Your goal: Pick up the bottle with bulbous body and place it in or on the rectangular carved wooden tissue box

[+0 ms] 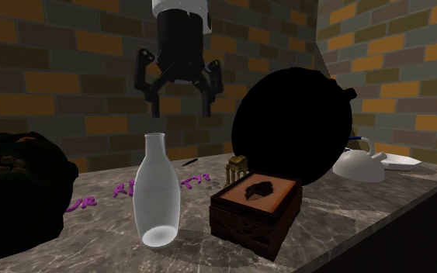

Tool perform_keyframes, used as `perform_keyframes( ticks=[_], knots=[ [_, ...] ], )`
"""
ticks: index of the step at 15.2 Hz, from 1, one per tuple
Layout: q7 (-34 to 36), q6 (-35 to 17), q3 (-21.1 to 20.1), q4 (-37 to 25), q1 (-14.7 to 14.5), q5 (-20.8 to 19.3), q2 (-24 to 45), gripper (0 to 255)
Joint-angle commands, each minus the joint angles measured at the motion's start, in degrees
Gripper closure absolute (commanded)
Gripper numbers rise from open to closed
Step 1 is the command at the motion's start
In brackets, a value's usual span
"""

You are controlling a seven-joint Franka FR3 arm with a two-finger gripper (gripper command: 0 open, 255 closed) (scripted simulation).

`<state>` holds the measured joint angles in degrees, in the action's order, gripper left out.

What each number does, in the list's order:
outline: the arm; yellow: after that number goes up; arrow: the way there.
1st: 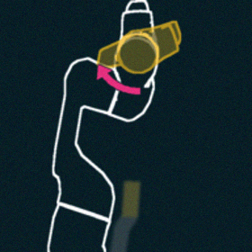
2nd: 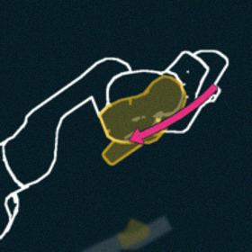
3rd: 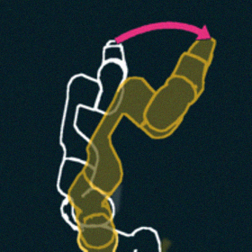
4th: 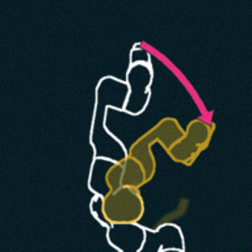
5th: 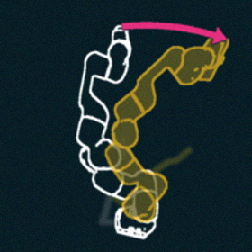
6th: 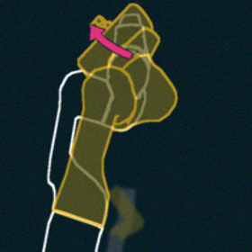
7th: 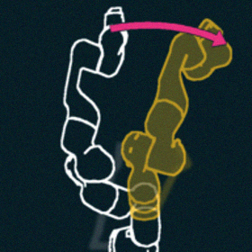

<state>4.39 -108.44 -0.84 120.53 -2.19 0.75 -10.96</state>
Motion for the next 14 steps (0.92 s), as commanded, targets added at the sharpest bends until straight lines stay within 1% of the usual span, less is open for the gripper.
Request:
perform_keyframes(
  ticks=[1, 7, 14],
  knots=[
    [-0.35, -0.49, -0.16, -4.88, -0.19, -0.01, 5.52, 0],
    [-1.43, -0.5, -0.59, -18.42, -0.65, -0.19, 19.59, 0],
    [-1.42, -5.63, -0.61, -14.38, -0.68, -0.2, 20.67, 0]
  ],
)
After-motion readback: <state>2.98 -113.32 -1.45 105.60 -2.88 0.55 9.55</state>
